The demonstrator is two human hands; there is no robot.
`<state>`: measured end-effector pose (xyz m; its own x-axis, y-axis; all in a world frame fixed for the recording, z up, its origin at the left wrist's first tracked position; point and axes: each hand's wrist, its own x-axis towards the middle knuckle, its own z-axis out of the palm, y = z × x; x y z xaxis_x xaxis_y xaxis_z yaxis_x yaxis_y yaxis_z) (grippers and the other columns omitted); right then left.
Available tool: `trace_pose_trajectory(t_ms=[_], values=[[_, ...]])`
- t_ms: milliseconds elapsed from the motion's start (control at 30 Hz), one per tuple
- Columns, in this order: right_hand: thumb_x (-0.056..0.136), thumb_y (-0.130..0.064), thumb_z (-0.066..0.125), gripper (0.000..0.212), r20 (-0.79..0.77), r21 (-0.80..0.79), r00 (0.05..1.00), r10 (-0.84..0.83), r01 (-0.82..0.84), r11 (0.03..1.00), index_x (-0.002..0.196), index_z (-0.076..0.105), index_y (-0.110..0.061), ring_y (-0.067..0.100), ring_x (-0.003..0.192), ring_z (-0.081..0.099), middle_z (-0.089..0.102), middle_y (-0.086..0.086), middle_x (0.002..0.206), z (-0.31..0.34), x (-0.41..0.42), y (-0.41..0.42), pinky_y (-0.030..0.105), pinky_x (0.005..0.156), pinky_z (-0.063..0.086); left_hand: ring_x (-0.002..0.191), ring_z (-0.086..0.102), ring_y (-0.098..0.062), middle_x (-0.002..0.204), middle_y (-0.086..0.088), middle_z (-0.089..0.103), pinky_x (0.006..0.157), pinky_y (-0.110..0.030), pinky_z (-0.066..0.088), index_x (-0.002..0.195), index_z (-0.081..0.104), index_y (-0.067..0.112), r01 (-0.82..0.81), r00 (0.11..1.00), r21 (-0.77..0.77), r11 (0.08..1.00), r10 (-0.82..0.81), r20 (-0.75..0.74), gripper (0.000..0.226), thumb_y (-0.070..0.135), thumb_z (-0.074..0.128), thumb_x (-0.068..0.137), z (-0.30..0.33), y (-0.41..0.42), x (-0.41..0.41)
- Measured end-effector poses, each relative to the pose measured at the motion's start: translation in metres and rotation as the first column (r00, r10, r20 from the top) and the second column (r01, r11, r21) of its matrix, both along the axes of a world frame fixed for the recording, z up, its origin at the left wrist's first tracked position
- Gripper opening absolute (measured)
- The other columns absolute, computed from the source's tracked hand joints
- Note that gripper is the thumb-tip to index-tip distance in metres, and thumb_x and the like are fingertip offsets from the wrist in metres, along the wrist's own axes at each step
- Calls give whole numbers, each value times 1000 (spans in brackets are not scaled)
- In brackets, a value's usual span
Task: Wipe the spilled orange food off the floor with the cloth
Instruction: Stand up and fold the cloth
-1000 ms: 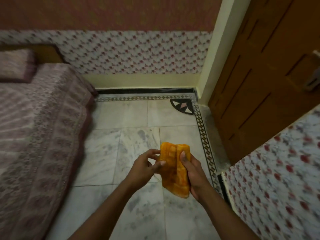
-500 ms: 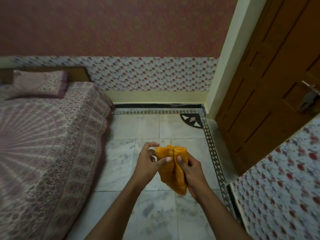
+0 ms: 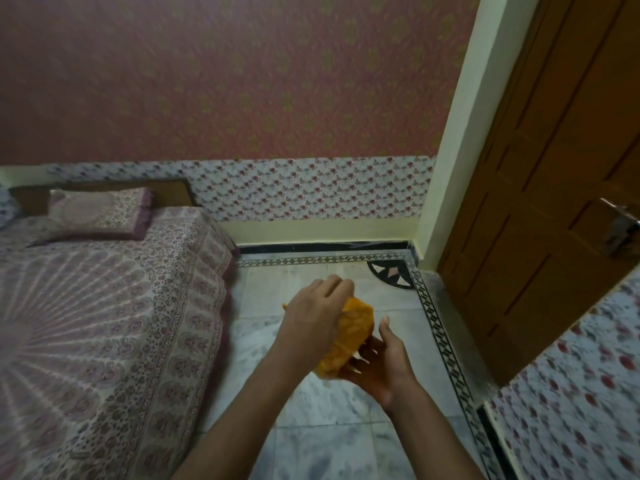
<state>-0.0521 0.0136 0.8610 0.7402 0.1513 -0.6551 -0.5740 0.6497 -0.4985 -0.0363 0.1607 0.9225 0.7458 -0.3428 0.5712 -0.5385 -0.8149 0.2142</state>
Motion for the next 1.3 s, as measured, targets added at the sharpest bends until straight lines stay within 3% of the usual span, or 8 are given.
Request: trace_pose_trajectory(t_ms=[200, 333, 500, 600, 700, 867, 1067, 1300], values=[[93, -62, 63, 74, 35, 240, 994, -101, 89, 967, 110, 67, 9, 40, 109, 68, 72, 26, 109, 20, -7, 15, 54, 108, 48, 85, 57, -14, 102, 0, 66, 71, -26, 44, 109, 56, 22, 175, 975, 231, 957, -202, 97, 21, 18, 64, 89, 4, 8, -26], [101, -23, 52, 38, 93, 44, 995, 46, -51, 998, 67, 56, -7, 20, 49, 60, 56, 8, 55, 34, -3, 19, 29, 55, 55, 79, 48, -14, 90, 0, 59, 66, -28, 46, 97, 63, 18, 315, 942, 236, 919, -333, 43, 11, 11, 66, 90, -16, 5, -63], [81, -5, 58, 48, 221, -62, 975, 17, -3, 998, 129, 63, -9, 49, 104, 69, 72, 28, 117, 43, 0, 19, 56, 88, 58, 85, 60, -10, 98, 9, 65, 73, -30, 47, 100, 68, 23, 214, 946, -314, 925, -276, -169, 30, 53, 68, 94, -33, 31, -97], [88, 0, 55, 42, 326, -68, 945, 5, 18, 998, 122, 67, -22, 48, 114, 67, 72, 21, 122, 54, -4, 17, 55, 91, 57, 95, 69, -18, 99, 6, 75, 83, -40, 52, 100, 73, 22, -336, 917, -780, 529, -7, -400, 42, 59, 55, 90, -44, 33, -101], [83, -2, 58, 47, 396, 0, 918, 24, -26, 1000, 125, 67, -20, 47, 115, 67, 73, 21, 124, 71, -5, 16, 57, 92, 56, 129, 60, -25, 134, -3, 70, 112, -50, 41, 132, 68, 18, -675, 653, -698, 241, -245, -716, 88, 86, 36, 87, -47, 33, -75], [91, 0, 54, 38, 442, -70, 894, 74, -48, 996, 118, 67, -24, 37, 96, 77, 80, 12, 106, 91, -18, 17, 48, 73, 63, 129, 63, -41, 139, -21, 66, 114, -63, 42, 142, 58, 15, -716, 522, -686, -125, -748, -409, 82, 76, 31, 95, -26, 30, -66], [94, 0, 66, 49, 415, -341, 908, 64, 89, 936, 127, 66, -36, 41, 110, 70, 71, 12, 123, 92, -27, 5, 62, 89, 60, 107, 75, -35, 116, -22, 76, 88, -51, 62, 134, 62, -4, -632, 548, -774, 39, -683, -483, 41, 22, 61, 102, -27, 37, -68], [90, -9, 77, 69, 243, -498, 915, 323, -168, 851, 139, 50, -50, 39, 112, 69, 66, 10, 127, 69, -39, -8, 62, 84, 62, 102, 77, -21, 105, 1, 81, 88, -45, 64, 112, 76, 20, -577, 617, -744, 337, -416, -668, 25, 26, 79, 88, -41, 44, -75]])
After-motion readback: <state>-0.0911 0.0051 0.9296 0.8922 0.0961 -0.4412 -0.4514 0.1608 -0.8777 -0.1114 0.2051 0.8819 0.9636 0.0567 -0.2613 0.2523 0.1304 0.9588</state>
